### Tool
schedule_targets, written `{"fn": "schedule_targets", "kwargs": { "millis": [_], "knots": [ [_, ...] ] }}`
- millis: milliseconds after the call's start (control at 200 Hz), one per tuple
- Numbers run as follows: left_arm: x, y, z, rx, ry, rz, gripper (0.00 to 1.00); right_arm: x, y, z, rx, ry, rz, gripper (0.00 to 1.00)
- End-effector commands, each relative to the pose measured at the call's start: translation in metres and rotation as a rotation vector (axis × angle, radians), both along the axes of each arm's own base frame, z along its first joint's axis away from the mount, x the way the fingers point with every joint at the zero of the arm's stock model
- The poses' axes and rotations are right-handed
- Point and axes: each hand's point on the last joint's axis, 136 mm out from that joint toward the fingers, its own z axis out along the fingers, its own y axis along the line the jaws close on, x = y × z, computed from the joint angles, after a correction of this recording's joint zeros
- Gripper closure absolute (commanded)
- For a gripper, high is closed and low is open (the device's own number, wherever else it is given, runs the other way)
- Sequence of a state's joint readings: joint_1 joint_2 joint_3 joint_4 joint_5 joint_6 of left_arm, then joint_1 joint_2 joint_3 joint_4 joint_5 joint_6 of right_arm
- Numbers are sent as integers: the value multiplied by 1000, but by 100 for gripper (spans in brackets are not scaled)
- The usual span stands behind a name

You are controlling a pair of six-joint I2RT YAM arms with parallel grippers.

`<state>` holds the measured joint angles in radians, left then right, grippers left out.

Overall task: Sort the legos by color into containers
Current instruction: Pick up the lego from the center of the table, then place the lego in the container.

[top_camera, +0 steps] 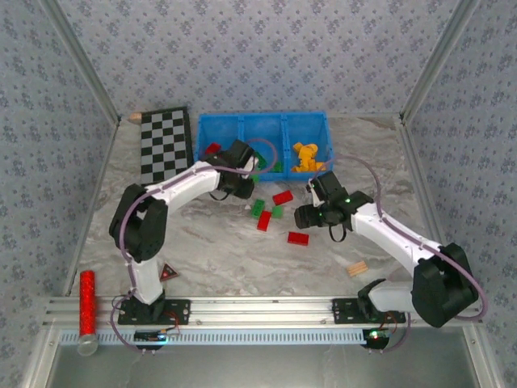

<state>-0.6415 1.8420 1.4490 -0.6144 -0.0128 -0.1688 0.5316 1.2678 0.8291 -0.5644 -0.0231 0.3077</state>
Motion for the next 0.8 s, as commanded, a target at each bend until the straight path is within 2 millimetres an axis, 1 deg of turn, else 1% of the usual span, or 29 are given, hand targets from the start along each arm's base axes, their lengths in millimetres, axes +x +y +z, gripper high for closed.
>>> {"fn": "schedule_targets", "kwargs": {
  "millis": [0, 50, 120, 215, 330, 355, 365, 375, 390, 495, 555, 665, 795],
  "knots": [
    [15, -9, 45, -63, -79, 12, 81, -7, 6, 3, 48, -9, -34, 24],
    [25, -15, 53, -76, -100, 13, 81, -10, 8, 2, 58, -13, -38, 24],
    [37, -24, 58, -86, -119, 17, 81, -14, 8, 0, 69, -17, -53, 24],
    [57, -35, 58, -89, -135, 28, 81, -15, 14, 4, 106, -34, -63, 24],
    [82, -47, 52, -79, -142, 51, 81, -11, 18, 10, 140, -54, -87, 24],
    [83, -47, 46, -63, -121, 56, 81, -10, 19, 11, 147, -57, -92, 24],
    [84, -46, 41, -57, -112, 58, 81, -10, 20, 11, 150, -60, -93, 24],
    [88, -49, 45, -64, -122, 59, 81, -9, 20, 12, 152, -63, -95, 24],
    [91, -51, 45, -66, -124, 62, 81, -8, 21, 13, 157, -65, -98, 24],
    [106, -58, 29, -51, -99, 74, 82, -4, 27, 17, 190, -74, -97, 24],
    [112, -63, 22, -45, -89, 73, 82, -2, 29, 18, 196, -77, -96, 25],
    [118, -68, 10, -36, -69, 77, 81, 4, 34, 18, 208, -80, -100, 25],
    [121, -65, -4, -20, -44, 102, 79, 13, 42, 16, 229, -78, -104, 25]
  ]
}}
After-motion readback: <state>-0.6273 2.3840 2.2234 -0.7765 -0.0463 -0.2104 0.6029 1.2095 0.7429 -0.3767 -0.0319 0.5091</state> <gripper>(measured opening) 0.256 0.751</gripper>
